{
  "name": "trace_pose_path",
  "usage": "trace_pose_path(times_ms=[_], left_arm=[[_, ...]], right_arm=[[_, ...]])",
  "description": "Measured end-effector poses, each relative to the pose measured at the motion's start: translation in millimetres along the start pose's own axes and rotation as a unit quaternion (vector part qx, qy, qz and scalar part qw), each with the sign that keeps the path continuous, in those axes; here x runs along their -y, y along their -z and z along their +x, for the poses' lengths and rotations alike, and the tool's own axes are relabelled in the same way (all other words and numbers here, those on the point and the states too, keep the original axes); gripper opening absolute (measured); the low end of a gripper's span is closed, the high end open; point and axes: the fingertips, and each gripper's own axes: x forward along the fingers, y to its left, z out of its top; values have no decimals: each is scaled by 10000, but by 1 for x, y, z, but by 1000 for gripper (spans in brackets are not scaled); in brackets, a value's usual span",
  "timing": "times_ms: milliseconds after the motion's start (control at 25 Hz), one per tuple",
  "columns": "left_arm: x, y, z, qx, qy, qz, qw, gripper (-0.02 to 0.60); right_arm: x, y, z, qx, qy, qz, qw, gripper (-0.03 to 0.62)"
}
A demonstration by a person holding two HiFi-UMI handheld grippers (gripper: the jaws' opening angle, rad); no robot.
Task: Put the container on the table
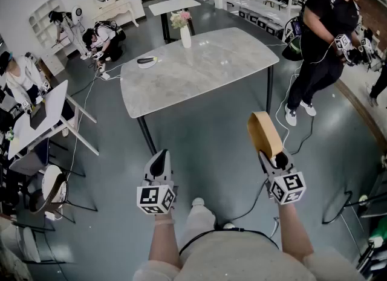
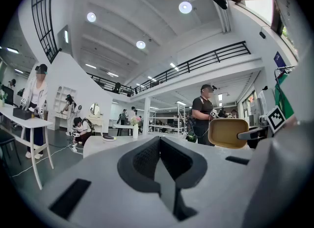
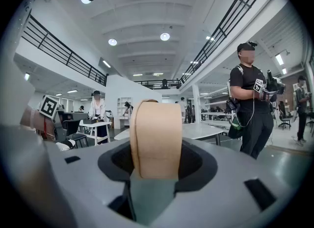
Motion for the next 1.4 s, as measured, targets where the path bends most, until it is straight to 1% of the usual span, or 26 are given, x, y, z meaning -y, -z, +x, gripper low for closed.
trace_pose_path(times_ms=[200, 360, 720, 920, 1120, 1400], left_arm=[[0, 0, -9, -19, -48, -28, 10000, 5], [6, -2, -6, -3, -11, 4, 10000, 5], [37, -3, 10, 45, 113, 72, 9999, 5], [47, 2, 22, -28, 214, 71, 9997, 5], [44, 5, 52, 10, 227, 56, 9997, 5], [38, -8, 116, 122, 348, 65, 9993, 5]], right_arm=[[-2, 0, -6, 72, 39, 113, 9999, 216], [-1, -1, -6, 144, 24, 142, 9998, 216], [11, -4, -18, 177, -2, 113, 9998, 216], [20, -4, -17, 222, 8, 242, 9995, 218], [34, -6, -2, 311, 21, 248, 9992, 218], [67, -16, 40, 396, 117, 391, 9984, 218]])
